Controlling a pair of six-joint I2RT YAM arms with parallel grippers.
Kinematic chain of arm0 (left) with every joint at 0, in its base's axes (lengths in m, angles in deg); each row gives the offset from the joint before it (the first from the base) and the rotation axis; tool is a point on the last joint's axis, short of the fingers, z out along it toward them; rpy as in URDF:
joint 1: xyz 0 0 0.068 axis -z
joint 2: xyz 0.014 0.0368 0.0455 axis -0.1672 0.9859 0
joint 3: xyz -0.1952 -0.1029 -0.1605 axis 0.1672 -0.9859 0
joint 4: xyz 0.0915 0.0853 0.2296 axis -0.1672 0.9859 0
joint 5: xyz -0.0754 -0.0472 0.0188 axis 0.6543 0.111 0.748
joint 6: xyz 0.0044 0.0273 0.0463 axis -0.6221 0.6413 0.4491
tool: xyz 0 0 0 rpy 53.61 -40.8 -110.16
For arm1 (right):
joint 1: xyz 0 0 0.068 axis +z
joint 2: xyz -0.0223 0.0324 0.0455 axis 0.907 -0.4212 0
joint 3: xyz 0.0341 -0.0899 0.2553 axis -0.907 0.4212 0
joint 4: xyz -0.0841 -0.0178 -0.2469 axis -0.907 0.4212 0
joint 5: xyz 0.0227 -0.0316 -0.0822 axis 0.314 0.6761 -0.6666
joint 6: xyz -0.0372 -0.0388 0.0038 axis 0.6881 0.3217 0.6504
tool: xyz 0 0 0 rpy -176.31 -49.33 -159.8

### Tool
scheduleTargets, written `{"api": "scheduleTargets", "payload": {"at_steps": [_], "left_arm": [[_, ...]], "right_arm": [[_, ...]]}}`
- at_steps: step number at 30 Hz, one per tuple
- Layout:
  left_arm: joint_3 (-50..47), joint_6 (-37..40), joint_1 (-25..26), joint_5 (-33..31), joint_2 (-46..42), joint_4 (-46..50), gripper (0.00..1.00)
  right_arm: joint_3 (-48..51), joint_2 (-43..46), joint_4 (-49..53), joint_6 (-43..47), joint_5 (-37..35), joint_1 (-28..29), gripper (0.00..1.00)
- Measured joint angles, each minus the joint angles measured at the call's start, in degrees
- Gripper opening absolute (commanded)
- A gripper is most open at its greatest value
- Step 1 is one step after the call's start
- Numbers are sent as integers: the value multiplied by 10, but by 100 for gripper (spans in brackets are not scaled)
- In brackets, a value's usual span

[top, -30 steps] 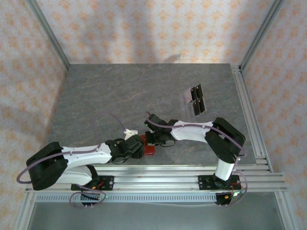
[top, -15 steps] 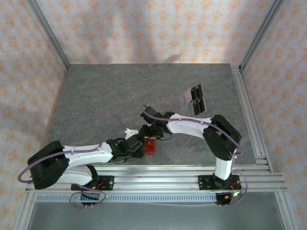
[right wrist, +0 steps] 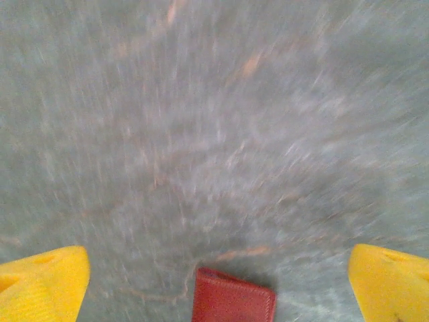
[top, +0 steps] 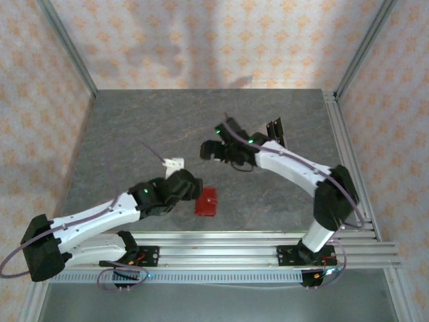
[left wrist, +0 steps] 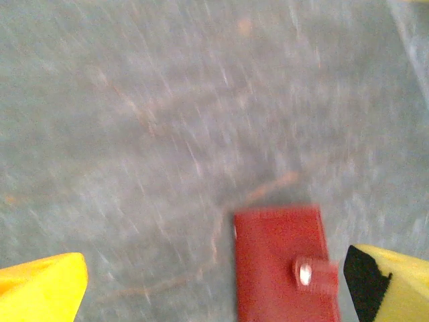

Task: Put the credit cards into the card holder

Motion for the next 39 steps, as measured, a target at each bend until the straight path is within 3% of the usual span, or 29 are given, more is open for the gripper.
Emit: {"api": "scheduleTargets", "payload": {"at_steps": [4, 9, 17, 23, 28, 35, 39], "left_arm": [[66, 35, -106, -41, -12, 28, 100], [95, 111, -257, -62, -11, 21, 100], [-5, 226, -409, -69, -22, -112, 100], [-116, 285, -433, -66, -77, -200, 100], [-176, 309, -436, -59, -89, -278, 100], [-213, 342, -437, -26, 72, -480, 100], [-219, 363, -437, 1, 143, -555, 100]], "right_arm": [[19, 108, 1, 19, -51, -75, 99], [75, 216, -14, 63, -181, -158, 99], [242, 264, -142, 142, -308, -313, 99], [406, 265, -296, 222, -345, -324, 99], [481, 260, -395, 248, -345, -324, 99], [559, 159, -675, 294, -322, -328, 100], [598, 63, -903, 312, -295, -336, 99]]}}
